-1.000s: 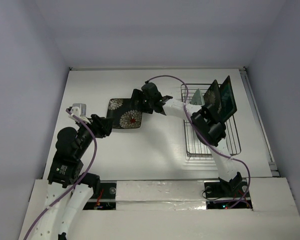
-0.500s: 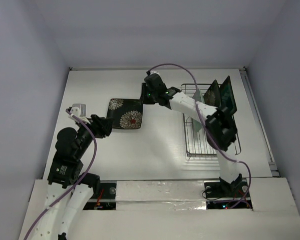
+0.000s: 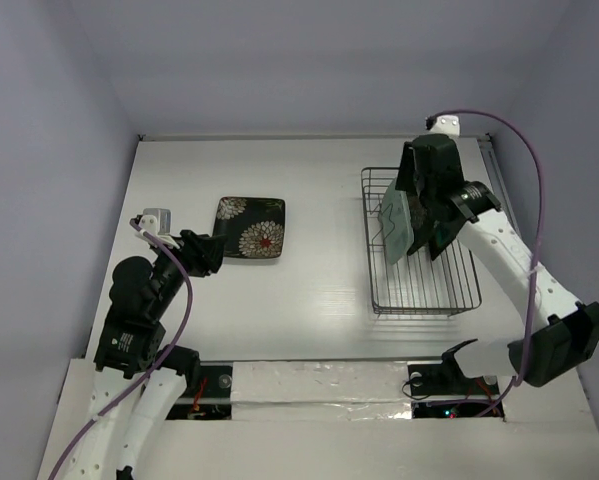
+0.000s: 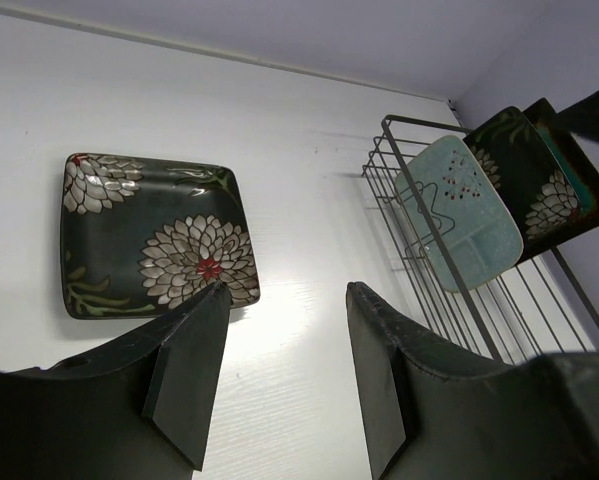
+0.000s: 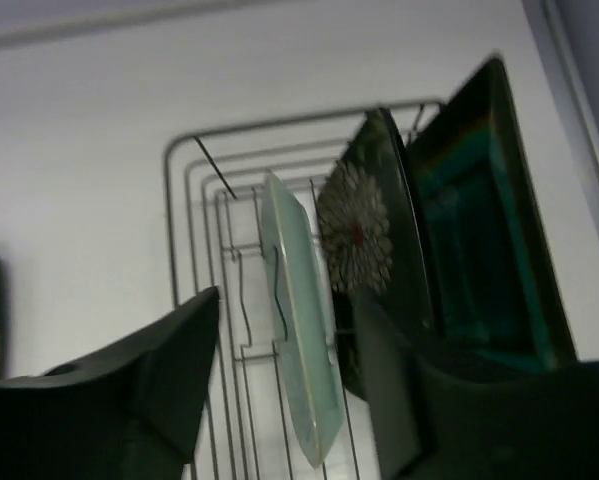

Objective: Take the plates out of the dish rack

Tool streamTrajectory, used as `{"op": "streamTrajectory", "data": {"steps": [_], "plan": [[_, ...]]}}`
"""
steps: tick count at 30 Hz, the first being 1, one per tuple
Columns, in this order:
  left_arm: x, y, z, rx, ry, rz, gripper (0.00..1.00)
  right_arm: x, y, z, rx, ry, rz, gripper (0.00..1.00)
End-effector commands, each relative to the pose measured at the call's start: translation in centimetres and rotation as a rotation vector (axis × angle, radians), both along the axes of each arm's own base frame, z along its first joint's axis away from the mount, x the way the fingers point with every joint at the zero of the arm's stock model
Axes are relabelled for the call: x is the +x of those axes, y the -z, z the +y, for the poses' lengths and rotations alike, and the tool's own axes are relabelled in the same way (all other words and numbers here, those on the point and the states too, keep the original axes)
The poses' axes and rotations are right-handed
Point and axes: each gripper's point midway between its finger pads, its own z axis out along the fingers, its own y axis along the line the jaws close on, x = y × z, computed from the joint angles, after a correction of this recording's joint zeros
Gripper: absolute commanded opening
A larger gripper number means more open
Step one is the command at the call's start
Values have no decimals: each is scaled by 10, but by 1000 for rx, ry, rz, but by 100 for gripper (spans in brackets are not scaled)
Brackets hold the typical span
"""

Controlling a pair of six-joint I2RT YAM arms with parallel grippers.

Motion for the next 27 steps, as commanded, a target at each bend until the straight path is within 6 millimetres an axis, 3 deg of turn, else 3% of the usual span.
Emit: {"op": "streamTrajectory", "data": {"steps": [1, 5, 16, 21, 22, 27], "plan": [[1, -14, -1, -14, 6, -51, 47, -15, 64, -22, -166, 8, 215, 65], [1, -13, -1, -14, 6, -48, 47, -8, 88, -18, -197, -28, 287, 66], [-1, -15, 0, -16, 4, -59, 47, 11, 133, -27, -299, 16, 435, 44], [-4, -19, 1, -21, 1, -73, 47, 13, 129, -36, -349, 52, 447, 28], [-4, -19, 1, -22, 3, -76, 47, 14, 123, -38, -359, 65, 435, 20], [-7, -23, 2, -24, 1, -91, 47, 12, 101, -49, -416, 94, 420, 4]]}}
